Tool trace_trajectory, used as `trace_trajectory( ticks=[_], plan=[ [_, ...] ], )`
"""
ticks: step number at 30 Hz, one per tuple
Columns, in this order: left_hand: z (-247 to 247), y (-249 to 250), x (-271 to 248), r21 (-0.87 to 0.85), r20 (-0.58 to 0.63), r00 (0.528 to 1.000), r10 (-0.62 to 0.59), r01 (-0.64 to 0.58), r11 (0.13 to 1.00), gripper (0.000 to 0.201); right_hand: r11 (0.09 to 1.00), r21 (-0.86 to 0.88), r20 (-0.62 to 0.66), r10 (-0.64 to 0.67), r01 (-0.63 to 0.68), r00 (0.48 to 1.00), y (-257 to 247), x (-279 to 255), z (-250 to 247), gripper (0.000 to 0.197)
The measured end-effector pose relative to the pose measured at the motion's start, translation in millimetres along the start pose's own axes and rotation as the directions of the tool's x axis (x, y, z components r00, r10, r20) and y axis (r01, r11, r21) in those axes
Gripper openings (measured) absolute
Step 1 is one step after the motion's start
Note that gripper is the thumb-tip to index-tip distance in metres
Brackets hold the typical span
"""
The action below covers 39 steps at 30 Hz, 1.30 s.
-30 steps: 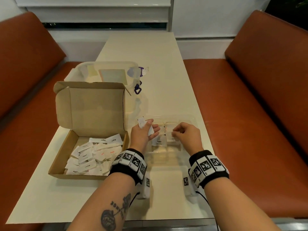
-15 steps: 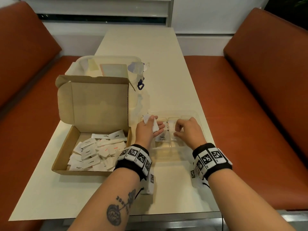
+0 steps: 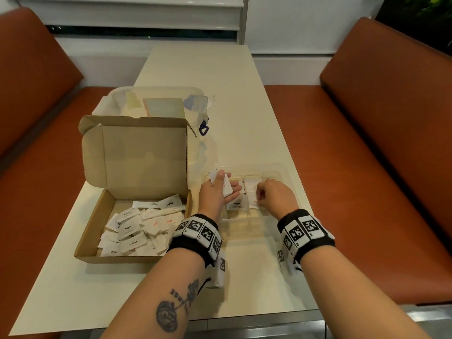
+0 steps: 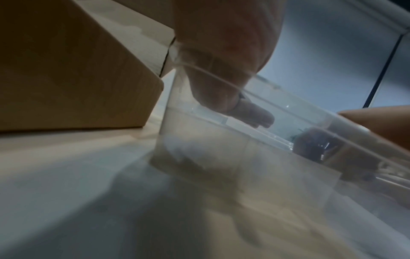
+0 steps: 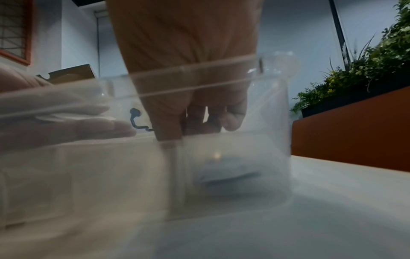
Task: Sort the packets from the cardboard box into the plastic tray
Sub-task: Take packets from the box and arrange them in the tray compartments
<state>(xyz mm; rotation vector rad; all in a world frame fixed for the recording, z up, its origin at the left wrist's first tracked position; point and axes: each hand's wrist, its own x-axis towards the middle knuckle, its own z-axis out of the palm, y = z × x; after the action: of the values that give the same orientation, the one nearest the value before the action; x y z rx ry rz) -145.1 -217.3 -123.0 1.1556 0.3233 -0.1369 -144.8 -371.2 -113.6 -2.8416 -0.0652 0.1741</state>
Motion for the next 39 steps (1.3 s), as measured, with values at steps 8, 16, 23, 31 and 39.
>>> trace_trajectory(
  ticks=[8, 16, 23, 31, 39],
  plan=[
    [1.1, 2.1, -2.3, 0.018, 0.000, 1.000, -0.006, 0.006, 1.000, 0.021, 1.000, 0.015, -0.008, 0.024, -0.024, 1.000, -2.3, 2.1, -1.2, 0.016],
    [2.5, 8.2, -7.7, 0.073, 0.096, 0.995, -0.020, 0.013, 0.997, 0.022, 0.759, 0.647, -0.079, -0.026, 0.071, 0.997, -25.3, 0.0, -23.9, 0.025],
    [1.8, 11.8, -7.8, 0.045, 0.155, 0.987, -0.046, 0.039, 0.998, 0.025, 0.603, 0.797, -0.164, 0.157, 0.037, 0.974, -19.5, 1.0, -20.4, 0.010],
    [-1.7, 11.6, -4.5, 0.144, 0.097, 0.995, -0.016, 0.002, 0.990, 0.011, 0.621, 0.782, -0.057, 0.163, -0.058, 0.985, -12.2, 0.1, -15.4, 0.024],
    [-1.9, 15.3, -2.0, 0.060, 0.014, 1.000, 0.017, -0.018, 0.998, 0.028, 0.808, 0.583, -0.120, 0.182, -0.079, 0.976, 0.0, -2.8, -18.4, 0.006]
  ],
)
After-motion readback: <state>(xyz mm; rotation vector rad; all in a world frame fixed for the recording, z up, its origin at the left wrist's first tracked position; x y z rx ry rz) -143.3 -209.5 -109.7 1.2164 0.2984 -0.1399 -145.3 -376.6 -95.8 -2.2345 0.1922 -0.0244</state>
